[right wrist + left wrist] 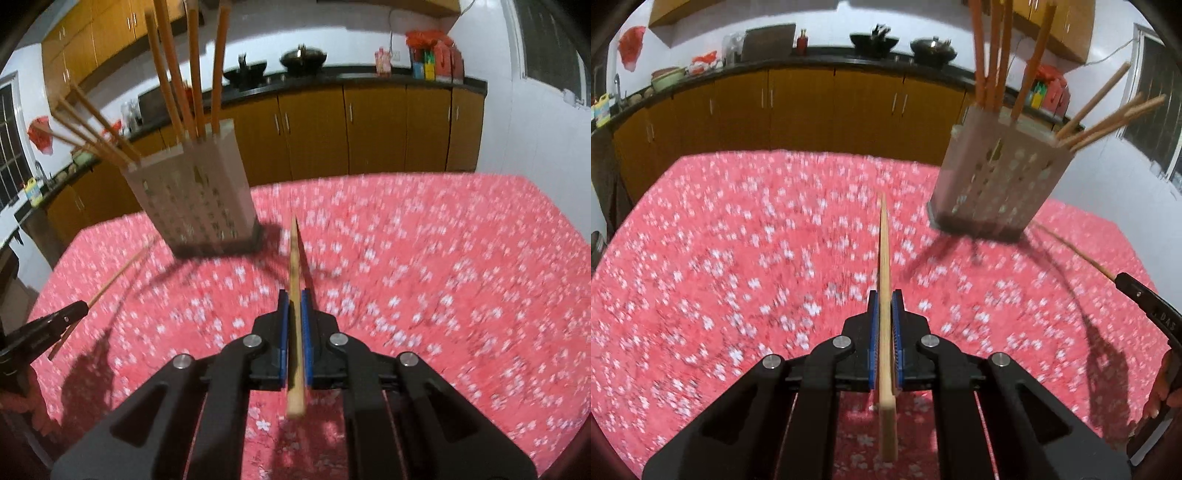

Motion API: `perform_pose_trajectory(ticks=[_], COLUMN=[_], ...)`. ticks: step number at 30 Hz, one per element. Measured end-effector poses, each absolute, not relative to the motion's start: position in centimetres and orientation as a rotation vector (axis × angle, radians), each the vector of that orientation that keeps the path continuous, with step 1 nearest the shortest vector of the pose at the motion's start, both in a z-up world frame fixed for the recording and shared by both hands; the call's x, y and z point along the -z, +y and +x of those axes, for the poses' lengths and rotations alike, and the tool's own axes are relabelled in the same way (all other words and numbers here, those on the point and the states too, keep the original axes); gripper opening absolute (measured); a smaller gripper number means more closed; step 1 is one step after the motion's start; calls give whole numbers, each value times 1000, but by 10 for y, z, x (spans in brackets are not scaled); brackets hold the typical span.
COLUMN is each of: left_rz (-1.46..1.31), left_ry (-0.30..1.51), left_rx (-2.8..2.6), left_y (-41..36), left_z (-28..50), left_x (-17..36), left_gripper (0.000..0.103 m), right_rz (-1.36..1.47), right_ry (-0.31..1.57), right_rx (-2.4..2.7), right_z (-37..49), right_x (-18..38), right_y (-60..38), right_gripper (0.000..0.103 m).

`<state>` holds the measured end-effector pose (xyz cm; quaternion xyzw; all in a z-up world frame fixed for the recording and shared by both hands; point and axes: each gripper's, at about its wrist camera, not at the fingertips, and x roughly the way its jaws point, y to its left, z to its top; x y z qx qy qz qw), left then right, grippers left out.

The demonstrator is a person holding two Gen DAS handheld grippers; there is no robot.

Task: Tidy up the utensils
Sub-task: 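Lower the chopsticks into the holder and open both tools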

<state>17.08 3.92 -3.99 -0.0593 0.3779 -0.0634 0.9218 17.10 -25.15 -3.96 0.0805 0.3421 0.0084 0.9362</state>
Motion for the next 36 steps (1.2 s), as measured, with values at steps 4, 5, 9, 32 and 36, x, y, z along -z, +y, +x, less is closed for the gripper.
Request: perform_pose_trajectory(ticks=[4, 5, 9, 32, 36], left_rz=[-156, -162, -188, -185, -207], left_ry=[703, 691, 629, 247, 155], left_rx=[149, 151, 164, 264, 243], left_y=[44, 43, 47, 2, -9], left_z=[165, 164, 159, 168, 175], left_x=[12, 8, -16, -161, -181], left_gripper=[7, 7, 7, 7, 7], right_rz=[179, 183, 185, 205, 173], right_ry=[618, 595, 533, 45, -27], right_rx=[-13, -14, -16, -189, -164], right_z=[164, 161, 156, 150, 166], right_x=[13, 6, -14, -185, -195], right_y=[-258, -260, -261, -222, -210], right_gripper=[8, 8, 8, 8, 8])
